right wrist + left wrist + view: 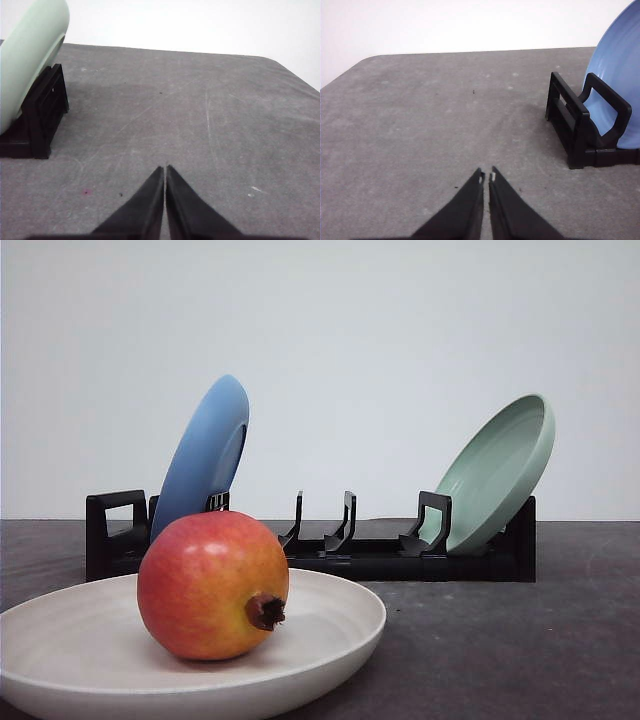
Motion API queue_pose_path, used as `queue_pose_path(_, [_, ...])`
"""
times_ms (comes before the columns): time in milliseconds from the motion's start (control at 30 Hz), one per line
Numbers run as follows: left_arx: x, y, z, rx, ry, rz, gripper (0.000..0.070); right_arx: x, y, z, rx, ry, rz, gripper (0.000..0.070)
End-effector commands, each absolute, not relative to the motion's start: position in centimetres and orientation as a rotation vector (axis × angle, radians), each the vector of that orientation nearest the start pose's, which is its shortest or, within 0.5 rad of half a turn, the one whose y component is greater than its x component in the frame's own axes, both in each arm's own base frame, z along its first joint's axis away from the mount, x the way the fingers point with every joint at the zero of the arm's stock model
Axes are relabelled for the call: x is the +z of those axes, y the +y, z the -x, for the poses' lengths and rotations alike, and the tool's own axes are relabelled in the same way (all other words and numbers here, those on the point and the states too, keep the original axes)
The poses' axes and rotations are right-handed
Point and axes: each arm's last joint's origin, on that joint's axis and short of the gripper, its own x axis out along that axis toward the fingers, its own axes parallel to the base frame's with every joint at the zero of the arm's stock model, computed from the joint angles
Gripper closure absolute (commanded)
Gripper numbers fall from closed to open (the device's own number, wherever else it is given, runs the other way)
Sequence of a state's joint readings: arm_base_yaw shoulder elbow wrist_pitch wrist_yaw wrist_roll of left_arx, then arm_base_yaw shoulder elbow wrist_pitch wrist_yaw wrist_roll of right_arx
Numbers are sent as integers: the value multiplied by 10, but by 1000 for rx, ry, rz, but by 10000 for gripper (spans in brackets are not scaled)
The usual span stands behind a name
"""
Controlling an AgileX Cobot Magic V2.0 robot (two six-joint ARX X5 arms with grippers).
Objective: Place pomegranate in white plate
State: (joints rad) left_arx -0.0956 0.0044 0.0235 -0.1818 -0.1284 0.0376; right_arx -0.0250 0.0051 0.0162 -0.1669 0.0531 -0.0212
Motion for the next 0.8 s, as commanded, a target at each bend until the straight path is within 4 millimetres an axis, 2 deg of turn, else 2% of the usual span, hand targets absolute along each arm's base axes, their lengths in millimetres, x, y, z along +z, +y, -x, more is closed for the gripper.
queue_pose_path(0, [150,-5,-95,28,173,-60,700,152,-4,-96,-75,149,9,700])
queue_pose_path(767, [150,-5,-95,28,174,-60,700,152,-4,-96,-74,149,10,700])
